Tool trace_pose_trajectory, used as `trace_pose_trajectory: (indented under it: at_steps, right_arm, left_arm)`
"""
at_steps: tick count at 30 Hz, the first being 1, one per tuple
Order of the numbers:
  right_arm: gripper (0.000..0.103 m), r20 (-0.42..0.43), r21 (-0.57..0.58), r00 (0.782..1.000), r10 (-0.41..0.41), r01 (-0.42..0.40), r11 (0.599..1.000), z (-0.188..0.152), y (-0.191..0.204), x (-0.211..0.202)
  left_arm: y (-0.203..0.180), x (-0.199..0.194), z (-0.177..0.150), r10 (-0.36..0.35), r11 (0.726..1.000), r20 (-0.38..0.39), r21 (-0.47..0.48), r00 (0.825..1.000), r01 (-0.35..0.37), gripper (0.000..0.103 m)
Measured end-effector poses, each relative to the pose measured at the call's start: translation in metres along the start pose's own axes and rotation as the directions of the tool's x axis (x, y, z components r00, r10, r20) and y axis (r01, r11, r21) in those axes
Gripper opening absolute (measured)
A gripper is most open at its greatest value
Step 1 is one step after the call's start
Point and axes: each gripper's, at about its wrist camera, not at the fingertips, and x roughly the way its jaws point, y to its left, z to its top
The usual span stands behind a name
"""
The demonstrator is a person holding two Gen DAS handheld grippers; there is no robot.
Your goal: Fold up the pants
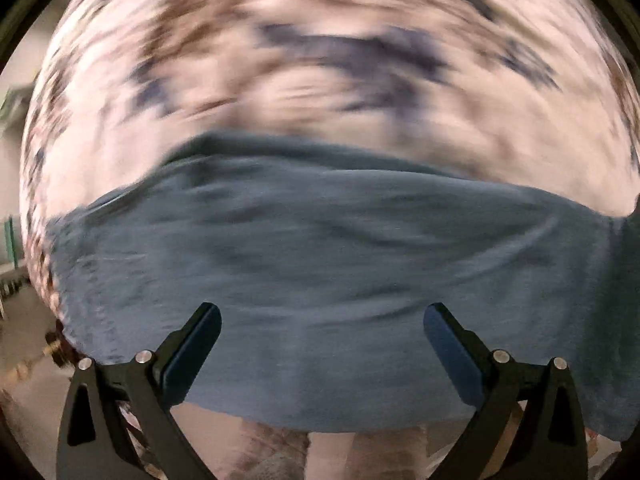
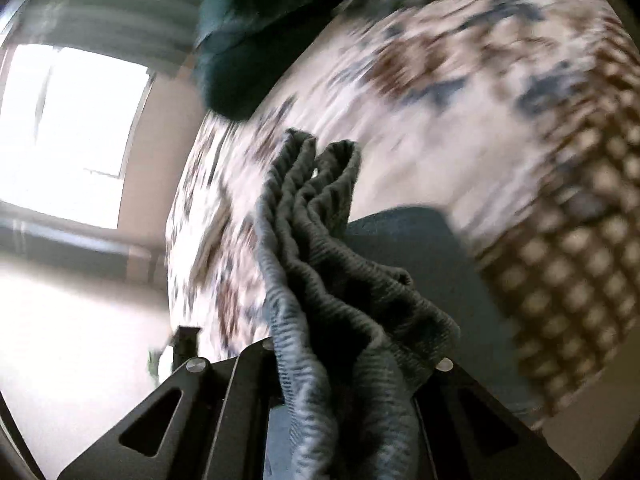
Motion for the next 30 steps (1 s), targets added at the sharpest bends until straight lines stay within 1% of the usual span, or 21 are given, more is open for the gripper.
trace_pose_trajectory:
  at_steps: [3, 4, 7, 8, 10, 12, 13, 14, 15, 16, 17, 18, 19, 20, 21, 23, 25, 27, 28, 29, 30]
  right_arm:
    - [0.008, -0.077, -0.032, 0.997, 0.006, -0.009, 0.999, -0.054, 0.030, 0.046]
    - [0.008, -0.094, -0.051, 0.996, 0.002, -0.007, 0.999, -0.068, 0.035, 0.057]
    - [0.008, -0.180, -0.145, 0.982, -0.049, 0.023, 0.989, -0.122, 0.061, 0.124]
    - [0.008, -0.211, -0.179, 0.974, -0.077, 0.039, 0.983, -0.141, 0.064, 0.143]
    - [0.012, -0.268, -0.273, 0.946, -0.184, 0.109, 0.956, -0.179, 0.072, 0.184]
    - [0.016, -0.261, -0.324, 0.927, -0.269, 0.178, 0.929, -0.198, 0.078, 0.196]
    - [0.029, -0.264, -0.350, 0.921, -0.287, 0.186, 0.918, -0.199, 0.089, 0.199]
    - [0.048, -0.299, -0.362, 0.910, -0.287, 0.170, 0.916, -0.200, 0.099, 0.200]
    - [0.068, -0.338, -0.369, 0.898, -0.283, 0.150, 0.917, -0.194, 0.111, 0.204]
    - [0.072, -0.370, -0.376, 0.889, -0.271, 0.124, 0.918, -0.190, 0.121, 0.204]
    - [0.073, -0.415, -0.376, 0.878, -0.236, 0.070, 0.924, -0.188, 0.136, 0.197]
    - [0.073, -0.435, -0.367, 0.877, -0.206, 0.037, 0.930, -0.197, 0.151, 0.181]
    - [0.073, -0.456, -0.346, 0.875, -0.164, -0.005, 0.938, -0.191, 0.159, 0.170]
    - [0.073, -0.460, -0.334, 0.876, -0.146, -0.018, 0.942, -0.186, 0.164, 0.159]
    - [0.073, -0.448, -0.329, 0.881, -0.152, -0.005, 0.944, -0.182, 0.163, 0.145]
    - [0.073, -0.413, -0.323, 0.888, -0.202, 0.065, 0.944, -0.170, 0.146, 0.118]
    - [0.073, -0.381, -0.339, 0.873, -0.304, 0.174, 0.925, -0.159, 0.126, 0.103]
    - [0.073, -0.365, -0.349, 0.827, -0.428, 0.305, 0.886, -0.150, 0.102, 0.100]
    - [0.073, -0.375, -0.328, 0.812, -0.448, 0.335, 0.883, -0.144, 0.091, 0.101]
    - [0.073, -0.386, -0.310, 0.802, -0.455, 0.351, 0.883, -0.139, 0.079, 0.099]
    - [0.073, -0.390, -0.305, 0.793, -0.467, 0.368, 0.879, -0.137, 0.072, 0.100]
  left_arm:
    - [0.065, 0.008, 0.000, 0.000, 0.996, 0.013, -0.092, 1.000, 0.001, 0.103]
    - [0.086, 0.011, -0.001, 0.014, 0.993, 0.018, -0.114, 1.000, -0.012, 0.103]
    - [0.134, 0.025, 0.001, 0.030, 0.986, 0.016, -0.162, 0.999, -0.027, 0.103]
    - [0.147, 0.028, 0.000, 0.035, 0.984, 0.012, -0.178, 0.999, -0.032, 0.103]
    - [0.167, 0.027, -0.007, 0.015, 0.979, 0.002, -0.204, 1.000, -0.015, 0.103]
    - [0.186, 0.026, -0.018, -0.003, 0.976, 0.009, -0.216, 1.000, 0.005, 0.103]
    - [0.188, 0.020, -0.018, -0.007, 0.977, 0.022, -0.214, 1.000, 0.011, 0.103]
    - [0.203, 0.019, -0.017, -0.009, 0.978, 0.040, -0.208, 0.999, 0.017, 0.103]
    - [0.206, 0.014, -0.017, -0.015, 0.979, 0.056, -0.201, 0.998, 0.026, 0.103]
    - [0.207, 0.010, -0.016, -0.028, 0.980, 0.066, -0.194, 0.997, 0.040, 0.103]
    - [0.207, 0.007, -0.015, -0.046, 0.980, 0.071, -0.189, 0.996, 0.059, 0.103]
    - [0.206, 0.003, -0.014, -0.084, 0.978, 0.079, -0.185, 0.993, 0.098, 0.103]
    - [0.206, 0.001, -0.013, -0.123, 0.974, 0.085, -0.181, 0.989, 0.137, 0.103]
    - [0.208, -0.002, -0.012, -0.154, 0.970, 0.086, -0.178, 0.984, 0.168, 0.103]
    - [0.200, -0.003, -0.009, -0.199, 0.962, 0.083, -0.173, 0.977, 0.210, 0.103]
    - [0.182, -0.003, -0.003, -0.249, 0.951, 0.085, -0.168, 0.965, 0.260, 0.103]
    - [0.150, 0.010, -0.008, -0.295, 0.944, 0.044, -0.140, 0.955, 0.298, 0.103]
    - [0.117, 0.029, 0.001, -0.337, 0.938, -0.014, -0.088, 0.941, 0.334, 0.102]
    - [0.100, 0.040, 0.006, -0.351, 0.935, -0.035, -0.064, 0.936, 0.348, 0.101]
    - [0.089, 0.048, 0.011, -0.368, 0.929, -0.046, -0.041, 0.929, 0.367, 0.096]
    - [0.075, 0.058, 0.015, -0.355, 0.935, -0.053, -0.014, 0.933, 0.354, 0.074]
